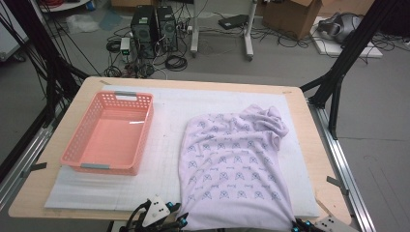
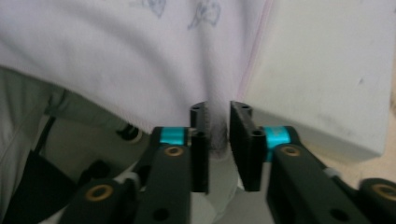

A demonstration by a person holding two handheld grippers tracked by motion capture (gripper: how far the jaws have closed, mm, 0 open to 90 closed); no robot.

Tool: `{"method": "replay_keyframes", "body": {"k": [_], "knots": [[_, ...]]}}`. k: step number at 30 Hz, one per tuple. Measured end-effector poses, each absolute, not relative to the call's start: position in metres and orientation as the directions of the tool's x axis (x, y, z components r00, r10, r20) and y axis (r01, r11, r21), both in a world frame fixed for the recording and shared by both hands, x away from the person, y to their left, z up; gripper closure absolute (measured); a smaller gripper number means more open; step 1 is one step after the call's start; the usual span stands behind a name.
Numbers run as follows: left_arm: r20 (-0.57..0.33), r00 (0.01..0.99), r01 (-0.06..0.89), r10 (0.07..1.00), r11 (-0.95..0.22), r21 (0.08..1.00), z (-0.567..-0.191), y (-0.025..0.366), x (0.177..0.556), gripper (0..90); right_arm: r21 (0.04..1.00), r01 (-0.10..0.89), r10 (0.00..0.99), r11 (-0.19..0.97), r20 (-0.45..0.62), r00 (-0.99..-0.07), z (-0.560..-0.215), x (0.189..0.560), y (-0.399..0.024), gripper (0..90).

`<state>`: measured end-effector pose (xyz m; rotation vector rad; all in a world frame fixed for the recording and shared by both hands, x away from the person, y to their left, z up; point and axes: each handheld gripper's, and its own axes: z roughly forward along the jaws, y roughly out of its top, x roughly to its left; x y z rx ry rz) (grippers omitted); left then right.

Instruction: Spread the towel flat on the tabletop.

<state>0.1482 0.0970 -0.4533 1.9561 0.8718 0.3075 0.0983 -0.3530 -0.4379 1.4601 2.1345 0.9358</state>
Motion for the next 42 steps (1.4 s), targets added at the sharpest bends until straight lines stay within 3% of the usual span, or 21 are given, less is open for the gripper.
{"method": "replay_keyframes", "body": {"k": [5,9,23,27,29,30,31,33,42], "knots": [[-0.153,0.655,0.455,0.74,-0.225,0.862,-0.449,0.114,0.162,49.3,0.774,0.608,0.934,0.175,0.065,-0.352,-0.43,0.11,-0.353,60.3],[-0.174,0.636,0.459,0.752,-0.187,0.869,-0.447,0.12,0.179,48.3,0.787,0.595,0.94,0.163,0.06,-0.337,-0.429,0.121,-0.354,56.1],[-0.216,0.655,0.515,0.724,-0.219,0.829,-0.452,0.098,0.244,45.1,0.752,0.636,0.944,0.173,0.058,-0.325,-0.444,0.19,-0.356,55.1],[-0.205,0.675,0.538,0.709,-0.283,0.794,-0.453,0.085,0.249,42.9,0.745,0.643,0.946,0.178,0.05,-0.32,-0.448,0.206,-0.35,58.5],[-0.165,0.669,0.525,0.725,-0.304,0.795,-0.453,0.081,0.247,46.6,0.742,0.643,0.945,0.189,0.042,-0.325,-0.447,0.207,-0.348,68.2],[-0.125,0.666,0.509,0.736,-0.326,0.797,-0.453,0.08,0.245,53.9,0.743,0.639,0.937,0.199,0.046,-0.345,-0.447,0.207,-0.348,75.7],[-0.082,0.669,0.488,0.739,-0.352,0.799,-0.452,0.08,0.243,63.0,0.741,0.64,0.933,0.204,0.05,-0.355,-0.447,0.206,-0.347,82.1],[-0.089,0.692,0.481,0.717,-0.365,0.797,-0.452,0.082,0.24,86.6,0.736,0.64,0.929,0.22,0.042,-0.367,-0.446,0.203,-0.344,84.8],[-0.186,0.688,0.525,0.701,-0.304,0.795,-0.441,0.121,0.212,87.0,0.694,0.674,0.904,0.254,0.077,-0.42,-0.439,0.16,-0.357,86.3]]}}
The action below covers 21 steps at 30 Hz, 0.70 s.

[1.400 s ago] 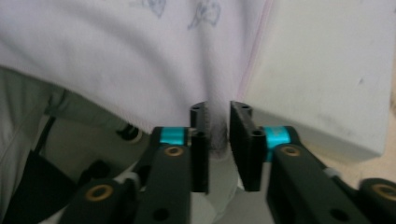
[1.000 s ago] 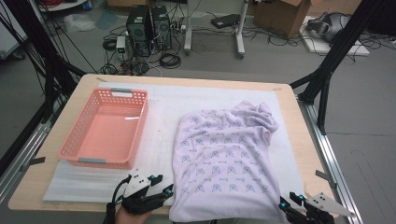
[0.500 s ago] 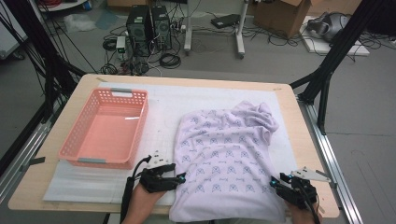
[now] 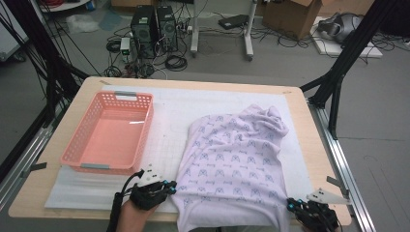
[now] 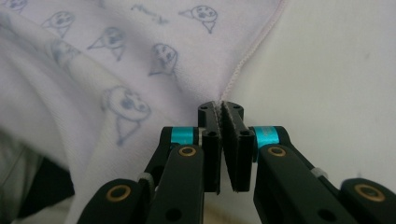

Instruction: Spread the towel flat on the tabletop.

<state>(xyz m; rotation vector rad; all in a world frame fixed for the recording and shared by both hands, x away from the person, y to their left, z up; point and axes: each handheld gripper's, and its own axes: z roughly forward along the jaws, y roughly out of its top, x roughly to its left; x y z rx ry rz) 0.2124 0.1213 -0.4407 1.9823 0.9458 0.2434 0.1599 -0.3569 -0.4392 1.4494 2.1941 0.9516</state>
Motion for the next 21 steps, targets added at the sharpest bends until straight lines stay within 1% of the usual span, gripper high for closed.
{"method": "replay_keyframes", "body": {"k": [2,3,4,5,6,7,8,11,15,16,18,19,20,21], "knots": [[-0.195,0.704,0.514,0.683,-0.301,0.803,-0.442,0.123,0.206,86.2,0.686,0.686,0.896,0.243,0.111,-0.429,-0.44,0.15,-0.362,86.0],[-0.183,0.713,0.497,0.677,-0.304,0.812,-0.443,0.121,0.204,84.0,0.686,0.686,0.892,0.244,0.118,-0.436,-0.44,0.148,-0.363,83.8],[-0.174,0.713,0.486,0.679,-0.3,0.821,-0.443,0.118,0.206,77.4,0.688,0.684,0.894,0.243,0.115,-0.433,-0.44,0.148,-0.363,79.2],[-0.177,0.71,0.481,0.681,-0.287,0.828,-0.443,0.116,0.209,67.0,0.697,0.679,0.899,0.231,0.113,-0.422,-0.439,0.149,-0.362,70.9],[-0.174,0.704,0.474,0.689,-0.273,0.837,-0.442,0.114,0.214,59.6,0.711,0.672,0.903,0.208,0.124,-0.411,-0.437,0.151,-0.362,66.8],[-0.178,0.698,0.473,0.694,-0.259,0.842,-0.441,0.113,0.217,55.3,0.732,0.656,0.905,0.186,0.132,-0.404,-0.435,0.154,-0.362,65.1],[-0.184,0.689,0.474,0.7,-0.244,0.846,-0.439,0.112,0.223,53.0,0.744,0.644,0.907,0.18,0.127,-0.401,-0.433,0.156,-0.361,62.5],[-0.189,0.67,0.49,0.718,-0.236,0.839,-0.44,0.109,0.237,48.5,0.774,0.609,0.913,0.174,0.104,-0.394,-0.428,0.167,-0.356,61.1],[-0.225,0.659,0.549,0.718,-0.254,0.796,-0.447,0.098,0.252,44.8,0.765,0.61,0.919,0.204,0.065,-0.389,-0.432,0.189,-0.344,60.2],[-0.228,0.665,0.557,0.711,-0.269,0.785,-0.45,0.094,0.253,44.9,0.75,0.622,0.92,0.222,0.05,-0.389,-0.436,0.194,-0.341,60.3],[-0.17,0.67,0.532,0.722,-0.308,0.789,-0.452,0.086,0.249,46.1,0.724,0.642,0.922,0.253,0.021,-0.386,-0.443,0.202,-0.338,62.1],[-0.096,0.677,0.502,0.73,-0.363,0.785,-0.45,0.084,0.247,55.6,0.726,0.638,0.922,0.258,0.012,-0.387,-0.444,0.203,-0.338,64.9],[-0.103,0.693,0.513,0.713,-0.389,0.765,-0.447,0.087,0.249,74.1,0.725,0.638,0.924,0.259,0.008,-0.383,-0.444,0.204,-0.338,69.0],[-0.137,0.684,0.546,0.716,-0.378,0.748,-0.444,0.09,0.25,85.5,0.72,0.643,0.924,0.262,0.004,-0.381,-0.443,0.205,-0.339,76.6]]}}
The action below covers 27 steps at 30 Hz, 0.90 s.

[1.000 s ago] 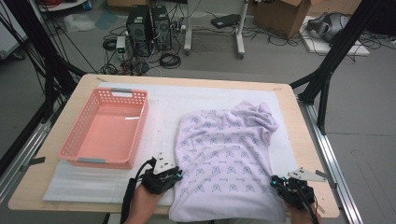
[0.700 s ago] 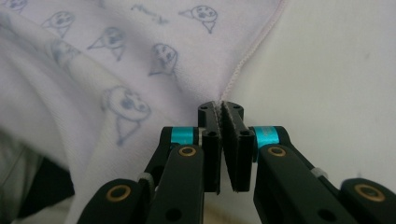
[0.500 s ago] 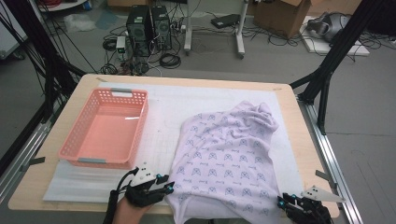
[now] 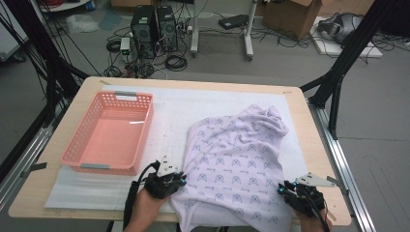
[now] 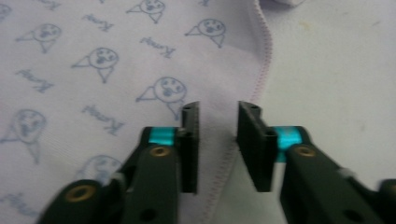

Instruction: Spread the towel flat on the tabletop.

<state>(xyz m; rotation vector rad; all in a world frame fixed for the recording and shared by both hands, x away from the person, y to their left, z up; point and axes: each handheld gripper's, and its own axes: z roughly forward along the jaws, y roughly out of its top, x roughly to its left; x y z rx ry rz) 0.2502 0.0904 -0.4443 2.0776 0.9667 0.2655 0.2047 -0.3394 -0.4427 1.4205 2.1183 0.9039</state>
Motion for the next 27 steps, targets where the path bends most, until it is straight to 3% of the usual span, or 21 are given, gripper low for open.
{"method": "replay_keyframes", "body": {"k": [2,7,11,14,17,21,23,24,27], "knots": [[-0.125,0.686,0.535,0.716,-0.382,0.753,-0.44,0.1,0.246,86.6,0.71,0.648,0.916,0.277,0.009,-0.401,-0.441,0.207,-0.341,88.1],[-0.134,0.654,0.532,0.744,-0.327,0.781,-0.429,0.139,0.224,86.7,0.703,0.62,0.853,0.348,0.037,-0.52,-0.439,0.2,-0.316,88.5],[-0.113,0.636,0.503,0.763,-0.299,0.811,-0.424,0.152,0.216,86.4,0.745,0.575,0.82,0.338,0.067,-0.568,-0.434,0.192,-0.302,88.5],[-0.153,0.647,0.503,0.747,-0.267,0.822,-0.431,0.139,0.223,84.5,0.75,0.574,0.848,0.329,0.033,-0.529,-0.431,0.193,-0.312,88.7],[-0.183,0.667,0.514,0.722,-0.269,0.815,-0.44,0.115,0.231,78.5,0.741,0.594,0.901,0.313,-0.034,-0.433,-0.433,0.196,-0.335,88.9],[-0.178,0.661,0.501,0.729,-0.252,0.828,-0.443,0.1,0.237,58.0,0.721,0.639,0.941,0.27,-0.055,-0.335,-0.435,0.194,-0.354,88.7],[-0.188,0.642,0.507,0.743,-0.228,0.831,-0.443,0.103,0.242,50.4,0.732,0.63,0.94,0.258,-0.041,-0.338,-0.432,0.191,-0.356,84.2],[-0.203,0.63,0.517,0.75,-0.209,0.83,-0.444,0.105,0.245,47.4,0.741,0.624,0.94,0.249,-0.032,-0.338,-0.43,0.191,-0.355,73.6],[-0.233,0.606,0.546,0.761,-0.185,0.817,-0.447,0.107,0.258,44.0,0.793,0.58,0.929,0.184,0.052,-0.366,-0.424,0.193,-0.351,60.4]]}}
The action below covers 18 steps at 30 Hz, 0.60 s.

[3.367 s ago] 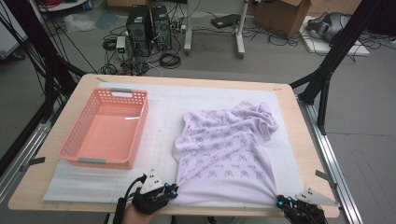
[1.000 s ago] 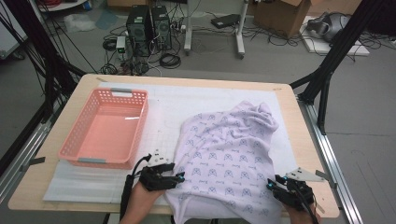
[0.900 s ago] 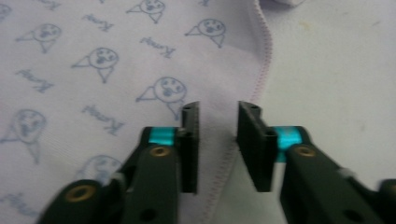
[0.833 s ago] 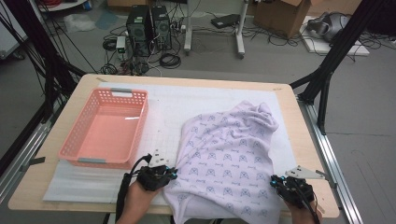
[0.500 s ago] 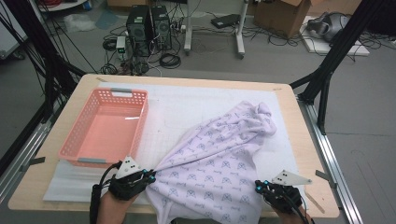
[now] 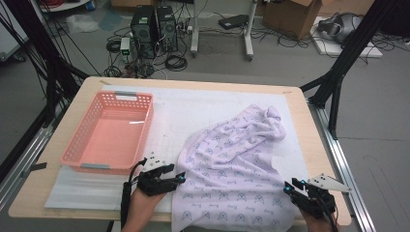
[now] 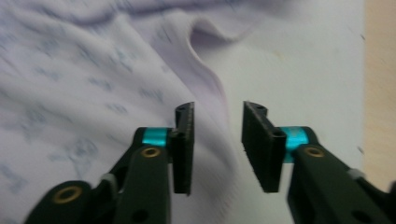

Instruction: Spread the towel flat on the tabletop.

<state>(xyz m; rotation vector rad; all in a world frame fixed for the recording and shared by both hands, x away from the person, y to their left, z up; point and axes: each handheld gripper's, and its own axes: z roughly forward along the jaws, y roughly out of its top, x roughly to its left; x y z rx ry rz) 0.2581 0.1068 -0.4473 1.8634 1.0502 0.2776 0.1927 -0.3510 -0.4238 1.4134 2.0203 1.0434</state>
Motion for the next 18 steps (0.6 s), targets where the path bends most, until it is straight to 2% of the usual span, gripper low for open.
{"method": "replay_keyframes", "body": {"k": [2,5,6,7,8,10,12,18], "knots": [[-0.237,0.604,0.558,0.761,-0.192,0.807,-0.449,0.101,0.268,43.0,0.787,0.588,0.924,0.188,0.062,-0.378,-0.425,0.199,-0.346,55.4],[-0.231,0.625,0.582,0.746,-0.249,0.774,-0.45,0.087,0.28,42.5,0.752,0.618,0.922,0.228,0.037,-0.385,-0.434,0.211,-0.337,54.1],[-0.186,0.632,0.564,0.752,-0.282,0.776,-0.45,0.082,0.281,42.7,0.745,0.624,0.923,0.235,0.03,-0.384,-0.437,0.213,-0.335,54.7],[-0.152,0.632,0.554,0.76,-0.305,0.775,-0.449,0.079,0.28,48.6,0.729,0.638,0.921,0.247,0.027,-0.388,-0.44,0.216,-0.333,58.1],[-0.065,0.636,0.516,0.769,-0.361,0.777,-0.449,0.078,0.277,56.7,0.721,0.642,0.916,0.262,0.023,-0.4,-0.443,0.216,-0.332,63.7],[-0.127,0.633,0.55,0.764,-0.328,0.768,-0.448,0.082,0.277,85.4,0.724,0.628,0.904,0.284,0.017,-0.428,-0.444,0.213,-0.328,82.3],[-0.12,0.634,0.547,0.764,-0.334,0.768,-0.447,0.087,0.269,86.2,0.714,0.628,0.893,0.309,0.01,-0.451,-0.442,0.207,-0.325,85.5],[-0.159,0.673,0.525,0.722,-0.315,0.791,-0.445,0.107,0.23,86.4,0.706,0.631,0.868,0.323,0.044,-0.494,-0.438,0.167,-0.332,87.0]]}}
